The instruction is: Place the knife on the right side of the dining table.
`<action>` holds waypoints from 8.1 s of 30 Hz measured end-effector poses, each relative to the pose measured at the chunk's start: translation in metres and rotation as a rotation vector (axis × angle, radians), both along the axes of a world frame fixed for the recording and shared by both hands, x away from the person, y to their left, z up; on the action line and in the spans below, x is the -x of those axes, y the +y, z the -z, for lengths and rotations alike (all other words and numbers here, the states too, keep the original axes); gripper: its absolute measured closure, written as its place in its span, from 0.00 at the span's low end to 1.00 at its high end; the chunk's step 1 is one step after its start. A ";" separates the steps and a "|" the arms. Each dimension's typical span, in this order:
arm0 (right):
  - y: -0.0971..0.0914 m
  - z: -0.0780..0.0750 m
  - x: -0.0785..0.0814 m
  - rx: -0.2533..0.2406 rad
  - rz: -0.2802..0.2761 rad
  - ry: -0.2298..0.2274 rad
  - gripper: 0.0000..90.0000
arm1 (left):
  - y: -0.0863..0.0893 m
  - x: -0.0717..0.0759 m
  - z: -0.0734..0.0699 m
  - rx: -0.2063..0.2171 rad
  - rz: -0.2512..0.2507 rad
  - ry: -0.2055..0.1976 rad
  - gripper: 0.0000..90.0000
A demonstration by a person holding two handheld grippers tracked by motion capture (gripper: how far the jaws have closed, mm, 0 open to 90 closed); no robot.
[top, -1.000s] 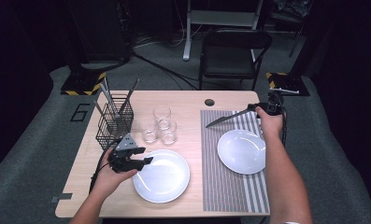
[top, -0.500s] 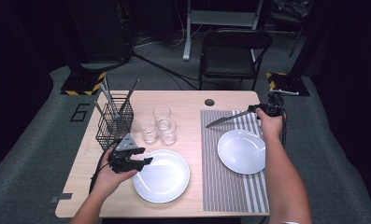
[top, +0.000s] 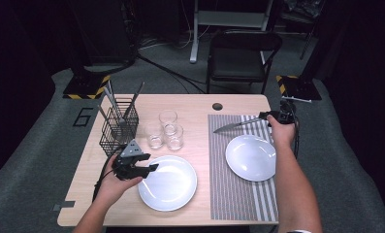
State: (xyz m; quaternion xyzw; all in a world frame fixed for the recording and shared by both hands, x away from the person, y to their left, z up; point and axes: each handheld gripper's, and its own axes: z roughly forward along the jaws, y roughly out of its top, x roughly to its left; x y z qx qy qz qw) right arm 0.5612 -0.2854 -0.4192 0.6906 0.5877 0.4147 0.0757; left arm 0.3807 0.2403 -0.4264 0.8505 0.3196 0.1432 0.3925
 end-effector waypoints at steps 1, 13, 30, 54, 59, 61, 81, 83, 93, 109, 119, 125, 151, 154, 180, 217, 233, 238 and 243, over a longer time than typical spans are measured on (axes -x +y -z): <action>-0.001 0.001 0.000 -0.002 0.001 0.002 0.77 | 0.000 0.000 0.000 -0.001 0.000 0.000 0.53; -0.008 0.013 0.001 -0.013 0.023 0.020 0.75 | -0.001 0.000 0.002 -0.011 -0.001 0.003 0.53; -0.014 0.025 0.001 -0.031 0.036 0.035 0.73 | -0.001 0.001 0.004 -0.021 -0.006 0.006 0.53; -0.024 0.047 -0.005 -0.026 0.053 0.065 0.70 | 0.002 0.004 0.008 -0.032 -0.028 0.013 0.53; -0.027 0.056 -0.005 -0.033 0.065 0.091 0.69 | 0.003 0.003 0.009 -0.036 -0.029 0.013 0.53; -0.029 0.060 -0.005 -0.028 0.064 0.099 0.69 | 0.003 0.003 0.009 -0.039 -0.028 0.018 0.53; -0.030 0.073 -0.009 -0.054 0.085 0.100 0.74 | 0.002 0.002 0.011 -0.036 -0.031 0.021 0.53; -0.030 0.073 -0.009 -0.054 0.086 0.100 0.75 | 0.003 0.002 0.011 -0.037 -0.033 0.021 0.53; -0.031 0.077 -0.012 -0.056 0.112 0.098 0.76 | 0.002 0.002 0.011 -0.032 -0.034 0.018 0.53; -0.029 0.084 -0.014 -0.038 0.137 0.119 0.73 | 0.002 0.003 0.012 -0.035 -0.035 0.016 0.53; -0.031 0.078 -0.012 -0.021 0.135 0.086 0.74 | 0.002 0.003 0.011 -0.036 -0.034 0.016 0.53; -0.028 0.073 -0.011 0.003 0.124 0.075 0.74 | 0.002 0.003 0.012 -0.030 -0.039 0.010 0.53; -0.016 0.041 0.011 0.122 0.070 0.039 0.73 | 0.008 -0.006 0.006 0.014 -0.041 0.021 0.53; -0.012 0.034 0.016 0.131 0.060 0.022 0.73 | 0.008 -0.008 0.005 0.025 -0.044 0.024 0.53; 0.015 -0.014 0.070 0.173 -0.031 -0.073 0.73 | 0.014 -0.026 -0.002 0.076 -0.055 0.038 0.55; 0.076 -0.031 0.137 0.159 -0.228 -0.235 0.68 | 0.028 -0.032 -0.007 0.112 -0.101 0.032 0.55; 0.113 -0.021 0.160 0.199 -0.363 -0.239 0.66 | 0.033 -0.033 -0.007 0.150 -0.107 0.036 0.58; 0.125 -0.010 0.168 0.207 -0.408 -0.234 0.66 | 0.033 -0.033 -0.006 0.147 -0.110 0.036 0.60; 0.133 -0.001 0.173 0.199 -0.432 -0.228 0.66 | 0.033 -0.034 -0.005 0.128 -0.112 0.037 0.61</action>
